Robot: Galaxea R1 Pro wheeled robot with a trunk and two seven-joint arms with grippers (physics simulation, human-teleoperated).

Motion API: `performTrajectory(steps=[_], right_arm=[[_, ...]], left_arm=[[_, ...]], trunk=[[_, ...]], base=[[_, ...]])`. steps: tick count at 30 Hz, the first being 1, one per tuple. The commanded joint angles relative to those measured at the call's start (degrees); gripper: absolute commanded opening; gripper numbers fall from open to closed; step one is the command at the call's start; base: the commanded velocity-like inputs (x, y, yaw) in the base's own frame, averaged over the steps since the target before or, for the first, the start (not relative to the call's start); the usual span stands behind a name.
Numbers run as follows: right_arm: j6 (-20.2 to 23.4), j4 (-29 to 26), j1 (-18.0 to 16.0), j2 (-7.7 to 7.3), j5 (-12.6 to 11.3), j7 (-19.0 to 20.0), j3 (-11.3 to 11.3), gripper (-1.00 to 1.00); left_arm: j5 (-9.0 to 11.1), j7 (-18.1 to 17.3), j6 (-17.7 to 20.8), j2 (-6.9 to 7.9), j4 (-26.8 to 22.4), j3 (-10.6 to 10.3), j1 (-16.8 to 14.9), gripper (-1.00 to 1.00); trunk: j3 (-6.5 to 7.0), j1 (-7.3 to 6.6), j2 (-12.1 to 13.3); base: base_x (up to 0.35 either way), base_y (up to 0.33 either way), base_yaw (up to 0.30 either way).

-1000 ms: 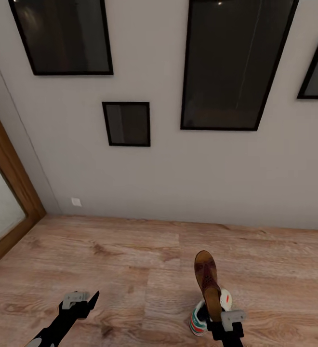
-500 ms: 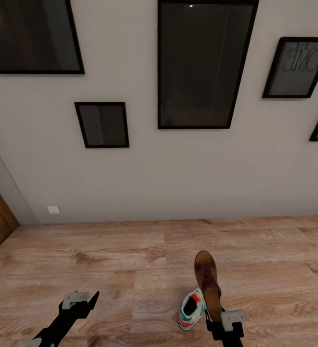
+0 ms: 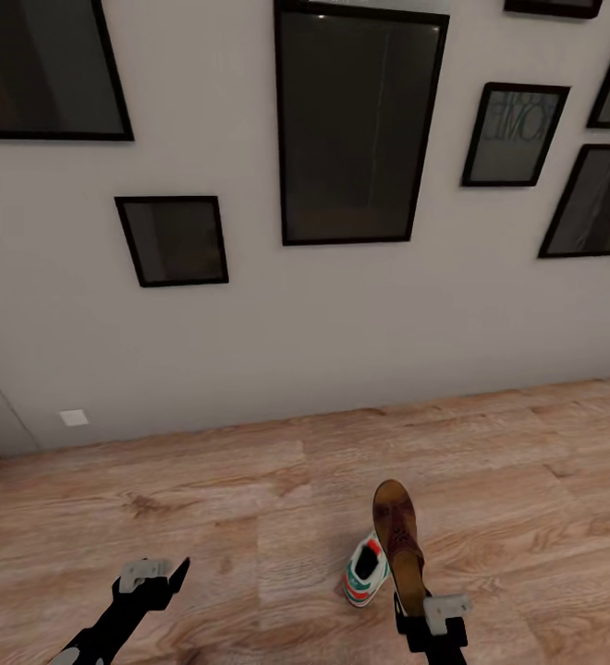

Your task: Pick up the two gym shoes and the two sandals from the corridor floor and place them onto the hallstand (shoe rack) in the corridor, making sure they are on the rack and not on the floor. Arrange them so the two gym shoes are next to each other and the two sandals are next to each other.

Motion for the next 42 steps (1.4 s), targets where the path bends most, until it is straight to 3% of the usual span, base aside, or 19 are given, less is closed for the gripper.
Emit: performTrajectory(steps=[1, 9, 16, 42], right_arm=[[-0.04, 0.06, -0.04, 0.0, 0.44, -0.48, 0.13, -1.0], [-0.04, 0.05, -0.04, 0.0, 0.44, -0.48, 0.13, -1.0], [-0.04, 0.08, -0.04, 0.0, 0.44, -0.48, 0.13, -1.0], [-0.04, 0.13, -0.04, 0.08, 0.35, -0.32, 0.21, -1.0]], left_arm=[[0.54, -0.47, -0.01, -0.01, 0.07, 0.53, -0.02, 1.0], [0.56, -1.21, -0.07, -0.08, -0.01, 2.98, -0.02, 1.0], [0.56, -1.26, -0.08, -0.1, -0.05, 3.04, -0.02, 1.0], [0.47, -1.25, -0.08, -0.11, 0.15, 3.05, -0.02, 1.0]], trunk=[[-0.05, -0.02, -0.02], [-0.05, -0.02, -0.02], [-0.05, -0.02, -0.02], [-1.0, -0.02, -0.02]], base=[[-0.116, 0.293, -0.268], [-0.046, 0.299, -0.268], [-0.001, 0.217, -0.268], [0.0, 0.004, -0.241]])
